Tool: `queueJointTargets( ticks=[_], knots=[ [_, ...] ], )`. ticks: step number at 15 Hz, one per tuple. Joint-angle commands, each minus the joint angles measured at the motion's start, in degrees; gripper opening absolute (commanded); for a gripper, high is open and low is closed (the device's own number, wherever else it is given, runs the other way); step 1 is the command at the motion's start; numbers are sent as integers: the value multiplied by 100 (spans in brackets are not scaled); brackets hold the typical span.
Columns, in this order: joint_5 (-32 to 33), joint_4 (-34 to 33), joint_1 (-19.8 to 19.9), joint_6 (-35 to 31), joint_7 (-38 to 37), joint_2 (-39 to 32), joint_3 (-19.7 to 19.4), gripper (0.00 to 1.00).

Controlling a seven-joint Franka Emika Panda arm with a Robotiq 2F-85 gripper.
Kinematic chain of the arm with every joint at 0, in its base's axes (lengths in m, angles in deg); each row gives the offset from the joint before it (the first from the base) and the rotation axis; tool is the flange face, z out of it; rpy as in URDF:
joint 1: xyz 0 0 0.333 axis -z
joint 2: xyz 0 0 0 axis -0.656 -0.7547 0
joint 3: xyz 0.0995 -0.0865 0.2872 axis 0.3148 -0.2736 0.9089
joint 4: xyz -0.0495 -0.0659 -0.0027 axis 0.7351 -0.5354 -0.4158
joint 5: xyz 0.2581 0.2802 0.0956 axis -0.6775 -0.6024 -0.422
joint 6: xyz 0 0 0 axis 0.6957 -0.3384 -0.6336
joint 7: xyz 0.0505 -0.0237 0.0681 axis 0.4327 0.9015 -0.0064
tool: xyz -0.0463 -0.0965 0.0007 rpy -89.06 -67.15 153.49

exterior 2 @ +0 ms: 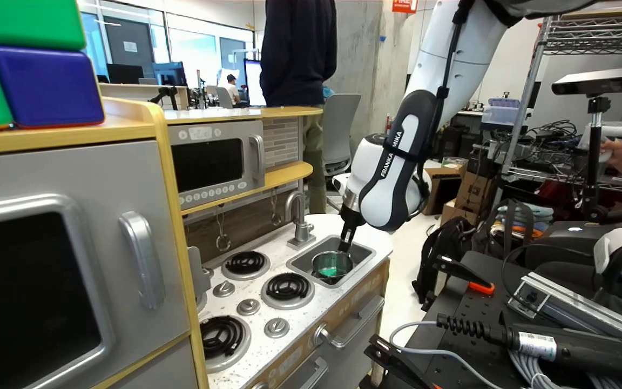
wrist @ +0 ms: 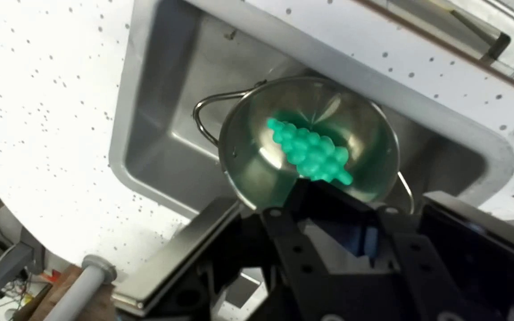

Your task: Put the grapes in the pot

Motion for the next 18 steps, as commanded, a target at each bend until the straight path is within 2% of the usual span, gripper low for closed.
queueJointTargets(
  ticks=[1,3,5,7,8,10,11,18],
  knots=[
    [420,383,544,1134,378,477,657,41],
    [498,790,899,1619,820,814,1044,55],
    [480,1322,1198,1523,1204,1191,1243,70],
    [422,1908,1460,1132,1482,1580,1324,85],
    [273,1147,1048,1318,1232,971,1098,69],
    [245,1569,1246,1282,1437,1315,1163,82],
    [238,1677,1280,1275,1476,1410,1172,85],
    [237,1782,1281,1248,1487,1476,1205,85]
  ],
)
